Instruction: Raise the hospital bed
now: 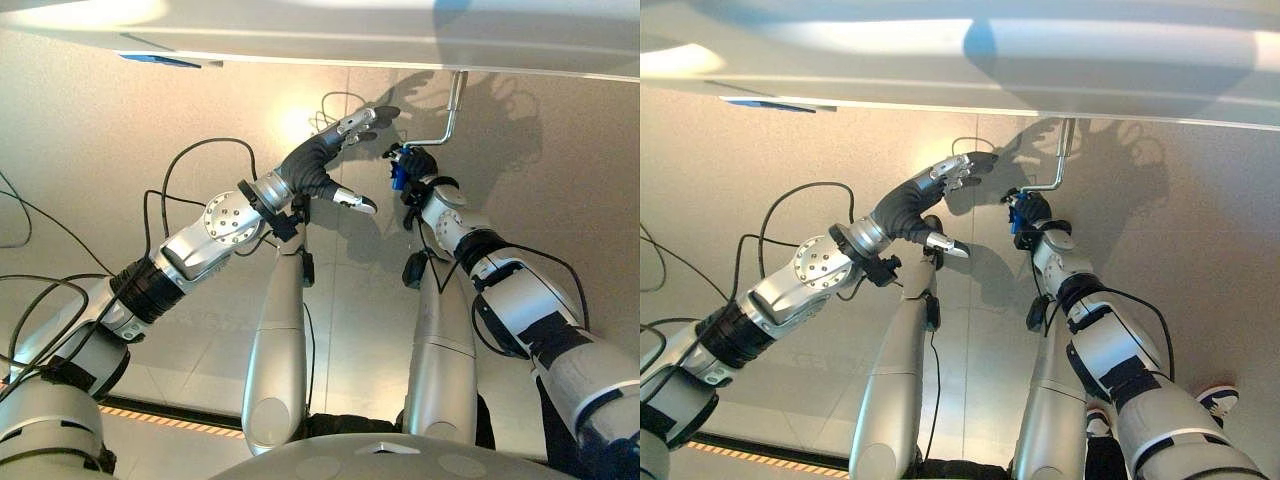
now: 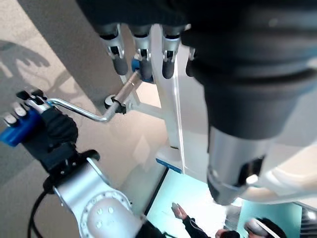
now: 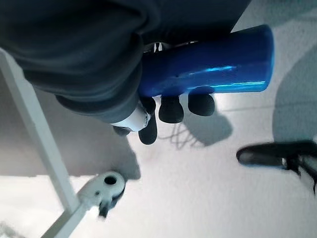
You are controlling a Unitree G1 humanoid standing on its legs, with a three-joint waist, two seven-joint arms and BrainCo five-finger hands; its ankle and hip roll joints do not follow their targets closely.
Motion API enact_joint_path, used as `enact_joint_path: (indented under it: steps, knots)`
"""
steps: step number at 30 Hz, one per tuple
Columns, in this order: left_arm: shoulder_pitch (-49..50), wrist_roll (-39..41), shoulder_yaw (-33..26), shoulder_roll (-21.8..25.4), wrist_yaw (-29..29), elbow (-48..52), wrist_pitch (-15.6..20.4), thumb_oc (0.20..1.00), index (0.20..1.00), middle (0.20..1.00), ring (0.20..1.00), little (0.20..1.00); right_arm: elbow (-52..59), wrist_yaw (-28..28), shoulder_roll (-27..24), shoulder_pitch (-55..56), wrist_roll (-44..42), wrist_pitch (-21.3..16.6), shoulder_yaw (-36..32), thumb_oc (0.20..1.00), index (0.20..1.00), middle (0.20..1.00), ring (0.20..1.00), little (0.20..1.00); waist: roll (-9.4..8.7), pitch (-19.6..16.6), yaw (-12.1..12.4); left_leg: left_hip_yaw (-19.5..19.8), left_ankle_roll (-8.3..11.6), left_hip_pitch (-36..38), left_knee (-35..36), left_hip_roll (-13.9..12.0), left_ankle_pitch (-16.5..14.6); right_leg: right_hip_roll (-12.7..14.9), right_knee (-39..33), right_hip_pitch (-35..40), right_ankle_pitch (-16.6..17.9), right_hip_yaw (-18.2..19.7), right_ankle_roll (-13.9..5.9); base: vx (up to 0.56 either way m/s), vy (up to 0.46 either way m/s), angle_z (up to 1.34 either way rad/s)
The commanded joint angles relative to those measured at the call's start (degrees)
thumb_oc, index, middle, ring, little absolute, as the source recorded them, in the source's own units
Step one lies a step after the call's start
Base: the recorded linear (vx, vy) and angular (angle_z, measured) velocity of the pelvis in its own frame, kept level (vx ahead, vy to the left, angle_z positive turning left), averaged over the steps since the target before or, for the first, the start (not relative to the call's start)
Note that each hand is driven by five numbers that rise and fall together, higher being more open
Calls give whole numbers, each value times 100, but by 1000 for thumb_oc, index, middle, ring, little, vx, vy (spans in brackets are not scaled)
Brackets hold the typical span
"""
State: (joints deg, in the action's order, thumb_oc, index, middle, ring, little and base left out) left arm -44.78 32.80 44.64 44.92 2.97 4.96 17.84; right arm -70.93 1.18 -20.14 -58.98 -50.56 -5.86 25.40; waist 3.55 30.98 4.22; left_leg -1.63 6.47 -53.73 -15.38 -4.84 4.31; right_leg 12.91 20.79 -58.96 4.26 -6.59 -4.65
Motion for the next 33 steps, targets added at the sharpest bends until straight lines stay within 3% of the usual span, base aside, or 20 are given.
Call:
enact_joint_path:
  steps: [1, 2, 3, 5, 9, 10, 18, 19, 20, 21, 22, 23, 24, 28, 33]
  knots:
    - [138, 95, -259, -113, 143, 843, 361, 1000, 1000, 1000, 1000, 1000, -210, -222, -872, 167, 203, -66, -197, 200, 200, 200, 200, 200, 545, -118, -120, -54, -154, -196, -213, -19, -82, -85, -90, 104, -81, 61, -422, 69, -17, -2]
    - [205, 103, -243, -149, 151, 871, 356, 1000, 1000, 1000, 1000, 1000, -270, -260, -907, 170, 198, -75, -223, 200, 200, 200, 200, 200, 583, -118, -109, -13, -107, -67, -240, -22, -254, -81, 11, 191, -267, 107, -470, -47, -10, -1]
    - [156, 93, -271, -142, 137, 906, 360, 1000, 1000, 1000, 1000, 1000, -372, -349, -1006, 9, 232, -89, -301, 200, 200, 200, 200, 200, 635, -118, -106, -65, -141, -283, -215, -23, -85, -65, -11, -26, -119, 80, -417, 0, 0, 0]
    - [153, 78, -286, -129, 98, 943, 349, 1000, 1000, 1000, 1000, 1000, -717, -491, -1165, -163, 439, -35, -421, 200, 200, 200, 200, 200, 729, -118, -92, -81, -130, -414, -273, -26, -102, -71, 88, -208, -139, 109, -416, -19, 12, 0]
    - [301, 42, -324, -216, 99, 925, 324, 1000, 1000, 1000, 1000, 1000, -871, -606, -1471, -15, 485, -40, -592, 200, 200, 200, 200, 200, 736, -118, -99, -90, -82, -306, -345, -58, -285, -104, 214, -158, -329, 181, -466, 39, -18, -3]
    - [255, 34, -350, -205, 98, 930, 326, 1000, 1000, 1000, 1000, 1000, -854, -604, -1489, -62, 487, -47, -602, 200, 200, 200, 200, 200, 738, -118, -100, -140, -121, -453, -314, -64, -127, -99, 155, -288, -176, 137, -418, 0, 0, 0]
    - [310, 86, -454, 72, 138, 1043, 341, 1000, 1000, 1000, 1000, 1000, -898, -720, -2452, 365, 340, -124, -1054, 200, 200, 200, 200, 200, 565, -118, -275, -225, -97, -352, -283, -143, -136, -148, 156, -263, -177, 153, -428, 1, -5, 0]
    - [403, 108, -470, 116, 145, 1061, 351, 1000, 1000, 1000, 1000, 1000, -841, -694, -2525, 538, 285, -144, -1092, 200, 200, 200, 200, 200, 522, -118, -294, -187, -54, -189, -288, -150, -255, -165, 185, -120, -293, 190, -471, 0, 0, 0]
    - [511, 131, -656, 290, 165, 1130, 367, 1000, 1000, 1000, 1000, 1000, -539, -622, -2731, 738, 154, -258, -1163, 200, 200, 200, 200, 200, 402, -118, -394, -249, -68, -263, -217, -195, -114, -208, 105, -200, -156, 147, -431, 54, -20, 0]
    - [581, 137, -631, 281, 169, 1136, 361, 1000, 1000, 1000, 1000, 1000, -540, -626, -2710, 814, 153, -253, -1150, 200, 200, 200, 200, 200, 395, -118, -391, -196, -28, -88, -246, -188, -277, -213, 169, -47, -317, 196, -480, -31, -33, -1]
    - [790, 116, -946, 435, 138, 1240, 394, 1000, 1000, 1000, 1000, 1000, 305, -539, -2816, 1169, -120, -498, -1222, 200, 200, 200, 200, 200, 227, -118, -515, -288, -42, -184, -180, -236, -110, -253, 59, -141, -146, 153, -432, 53, -2, -1]
    - [868, 121, -930, 431, 142, 1251, 385, 1000, 1000, 1000, 1000, 1000, 329, -557, -2791, 1256, -115, -491, -1212, 200, 200, 200, 200, 200, 216, -118, -514, -236, -2, -15, -206, -229, -264, -258, 117, 7, -297, 200, -480, -41, -30, -3]
    - [1043, 77, -1181, 502, 116, 1301, 391, 1000, 1000, 1000, 1000, 1000, 1171, -503, -2848, 1665, -327, -666, -1338, 200, 200, 200, 200, 200, 96, -118, -611, -309, -27, -111, -164, -256, -125, -279, 42, -76, -167, 163, -432, 2, -22, -4]
    - [1813, -158, -1828, 752, -5, 1465, 375, 1000, 1000, 1000, 1000, 1000, 4270, -207, -2902, 3496, -817, -1258, -1954, 200, 200, 200, 200, 200, -216, -118, -837, -254, 44, 166, -35, -274, -201, -332, -14, 182, -264, 188, -491, 16, -29, -10]
    - [2295, -249, -2490, 1120, 3, 1599, 415, 1000, 1000, 1000, 1000, 1000, 6912, 681, -2861, 5131, -1451, -1544, -2503, 200, 200, 200, 200, 200, -396, -118, -996, -251, 84, 299, 38, -306, -158, -332, -73, 334, -259, 137, -508, -11, -55, -8]
